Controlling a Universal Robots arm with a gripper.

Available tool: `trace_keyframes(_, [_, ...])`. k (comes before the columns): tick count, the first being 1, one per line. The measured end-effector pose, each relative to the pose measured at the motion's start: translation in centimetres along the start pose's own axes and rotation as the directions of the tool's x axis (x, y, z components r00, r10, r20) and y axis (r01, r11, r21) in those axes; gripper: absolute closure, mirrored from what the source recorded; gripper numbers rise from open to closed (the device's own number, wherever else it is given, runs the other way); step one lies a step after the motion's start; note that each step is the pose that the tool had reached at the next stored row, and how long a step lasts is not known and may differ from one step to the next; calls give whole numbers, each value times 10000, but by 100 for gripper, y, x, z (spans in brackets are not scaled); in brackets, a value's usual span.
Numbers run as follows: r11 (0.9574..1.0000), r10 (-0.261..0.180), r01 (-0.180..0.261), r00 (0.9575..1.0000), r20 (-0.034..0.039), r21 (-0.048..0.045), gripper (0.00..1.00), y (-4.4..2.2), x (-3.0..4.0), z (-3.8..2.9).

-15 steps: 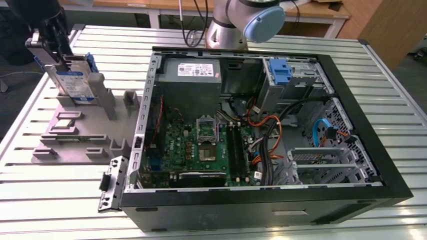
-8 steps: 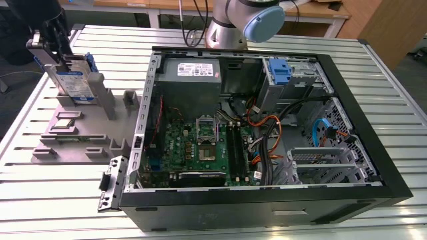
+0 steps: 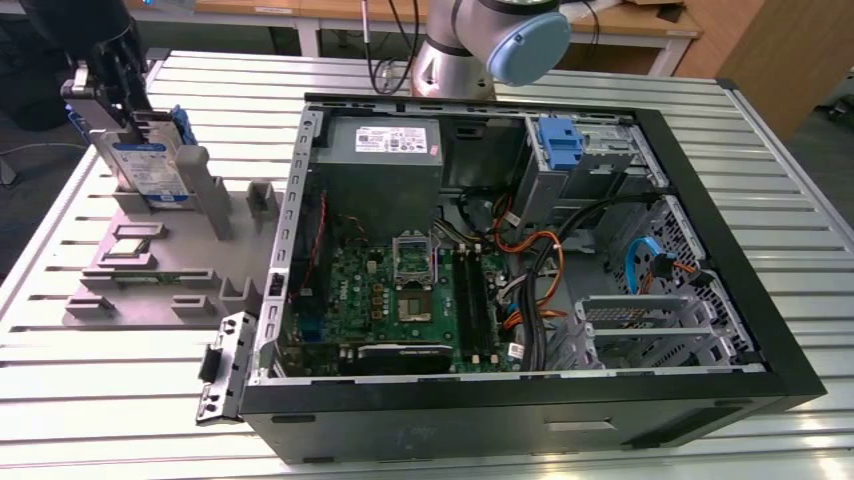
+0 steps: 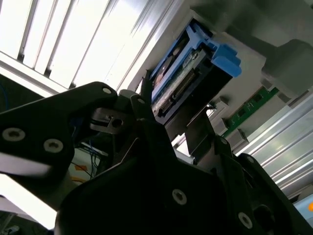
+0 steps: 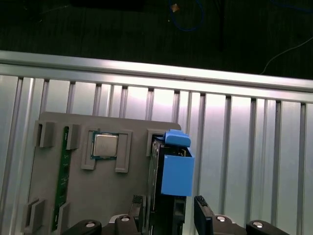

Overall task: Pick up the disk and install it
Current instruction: 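Pick up the disk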

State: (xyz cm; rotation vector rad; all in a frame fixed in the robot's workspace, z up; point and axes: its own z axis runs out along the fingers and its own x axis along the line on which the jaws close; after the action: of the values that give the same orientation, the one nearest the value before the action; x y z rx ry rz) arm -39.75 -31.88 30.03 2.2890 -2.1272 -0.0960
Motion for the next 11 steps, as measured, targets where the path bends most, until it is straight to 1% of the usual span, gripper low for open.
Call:
trace_keyframes(6, [10000,-1,1,10000,0,0,47,-4,0,0])
trace_keyframes(7, [10000,0,0,10000,0,-1,48,-4,0,-1])
trace_keyframes(9, [10000,-1,1,10000,0,0,48,-5,1,0])
trace_keyframes(10, [10000,-1,1,10000,0,0,55,-6,1,0])
trace_keyframes(11, [10000,-1,1,10000,0,-1,55,-7,1,-1])
